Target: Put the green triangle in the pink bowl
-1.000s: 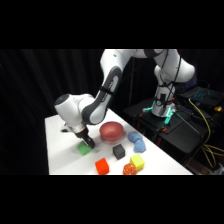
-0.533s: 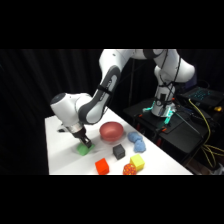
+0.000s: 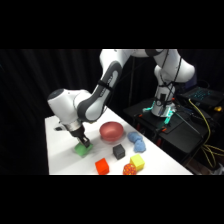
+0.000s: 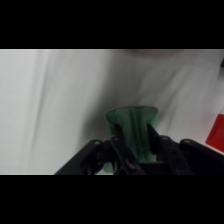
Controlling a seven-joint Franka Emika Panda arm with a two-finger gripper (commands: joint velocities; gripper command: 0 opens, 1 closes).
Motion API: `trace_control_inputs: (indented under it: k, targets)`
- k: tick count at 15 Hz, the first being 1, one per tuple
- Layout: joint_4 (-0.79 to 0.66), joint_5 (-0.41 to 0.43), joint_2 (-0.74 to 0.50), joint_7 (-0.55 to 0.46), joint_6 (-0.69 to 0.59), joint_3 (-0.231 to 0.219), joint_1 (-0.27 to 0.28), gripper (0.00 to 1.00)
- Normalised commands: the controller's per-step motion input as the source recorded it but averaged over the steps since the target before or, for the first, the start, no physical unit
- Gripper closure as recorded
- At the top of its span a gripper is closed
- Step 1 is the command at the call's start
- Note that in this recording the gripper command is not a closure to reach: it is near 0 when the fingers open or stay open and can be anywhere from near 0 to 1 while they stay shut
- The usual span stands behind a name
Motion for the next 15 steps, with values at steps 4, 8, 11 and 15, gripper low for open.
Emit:
trace_control_inputs:
  k: [4, 8, 11, 15]
  targets:
    - [-0.71, -0.063, -0.77, -0.06, 0.04, 0.035, 0.036, 1.00]
    - [-0.91, -0.083, -0.87, 0.04, 0.13, 0.018, 0.068, 1.00]
    - [-0.94, -0.070, -0.84, 0.09, 0.21, 0.003, 0.046, 1.00]
    - [-0.88, -0.001, -0.71, 0.08, 0.28, -0.042, -0.013, 1.00]
